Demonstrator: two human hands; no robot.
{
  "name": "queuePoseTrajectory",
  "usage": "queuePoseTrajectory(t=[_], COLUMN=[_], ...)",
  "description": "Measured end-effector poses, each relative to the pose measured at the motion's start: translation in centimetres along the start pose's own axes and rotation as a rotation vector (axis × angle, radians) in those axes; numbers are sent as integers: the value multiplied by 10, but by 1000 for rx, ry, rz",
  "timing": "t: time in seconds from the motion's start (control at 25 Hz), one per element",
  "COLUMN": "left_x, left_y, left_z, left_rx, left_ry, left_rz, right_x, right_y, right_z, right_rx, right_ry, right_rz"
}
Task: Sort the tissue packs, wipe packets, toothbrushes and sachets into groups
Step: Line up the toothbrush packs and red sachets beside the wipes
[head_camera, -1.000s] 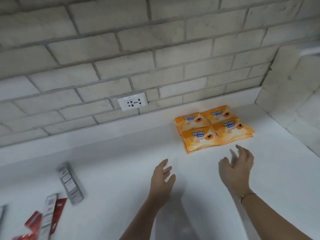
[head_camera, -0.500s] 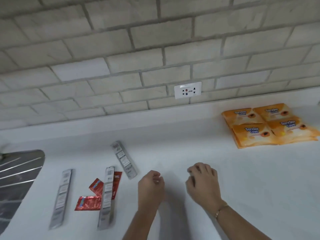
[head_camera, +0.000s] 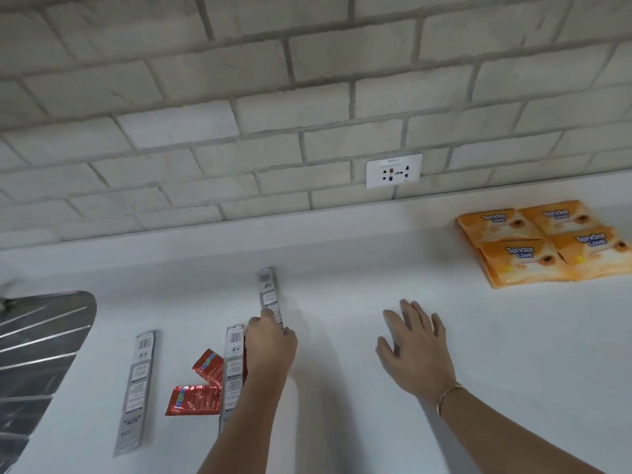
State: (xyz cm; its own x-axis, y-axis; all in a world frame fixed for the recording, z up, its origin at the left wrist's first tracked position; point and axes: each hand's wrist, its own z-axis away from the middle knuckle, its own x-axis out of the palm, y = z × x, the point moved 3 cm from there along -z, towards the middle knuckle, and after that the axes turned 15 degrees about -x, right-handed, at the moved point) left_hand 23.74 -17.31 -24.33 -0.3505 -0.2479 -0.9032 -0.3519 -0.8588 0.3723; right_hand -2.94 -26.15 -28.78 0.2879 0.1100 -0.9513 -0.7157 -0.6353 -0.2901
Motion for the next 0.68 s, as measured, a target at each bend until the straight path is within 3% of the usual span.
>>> queuePoseTrajectory(t=[0.12, 0.24, 0.32, 0.44, 0.56, 0.68], left_x=[-3, 4, 6, 9, 18, 22], left_y=[-6, -5, 2, 6, 6, 11], left_z=[7, 16, 26, 36, 37, 35], left_rx=[2, -184, -287, -397, -414, -323], left_ry=[-167, -621, -909, -1050, -1030, -966], left_rz=[337, 978, 1260, 1343, 1247, 1037], right_x=[0, 1, 1, 1, 0, -3], right_y=[-1, -2, -1, 1, 2, 1], right_z=[1, 0, 0, 0, 1, 4], right_rx=[13, 14, 20, 22, 47, 55], right_ry=[-7, -16, -10, 4, 85, 155], right_rz=[-3, 3, 12, 1, -100, -183])
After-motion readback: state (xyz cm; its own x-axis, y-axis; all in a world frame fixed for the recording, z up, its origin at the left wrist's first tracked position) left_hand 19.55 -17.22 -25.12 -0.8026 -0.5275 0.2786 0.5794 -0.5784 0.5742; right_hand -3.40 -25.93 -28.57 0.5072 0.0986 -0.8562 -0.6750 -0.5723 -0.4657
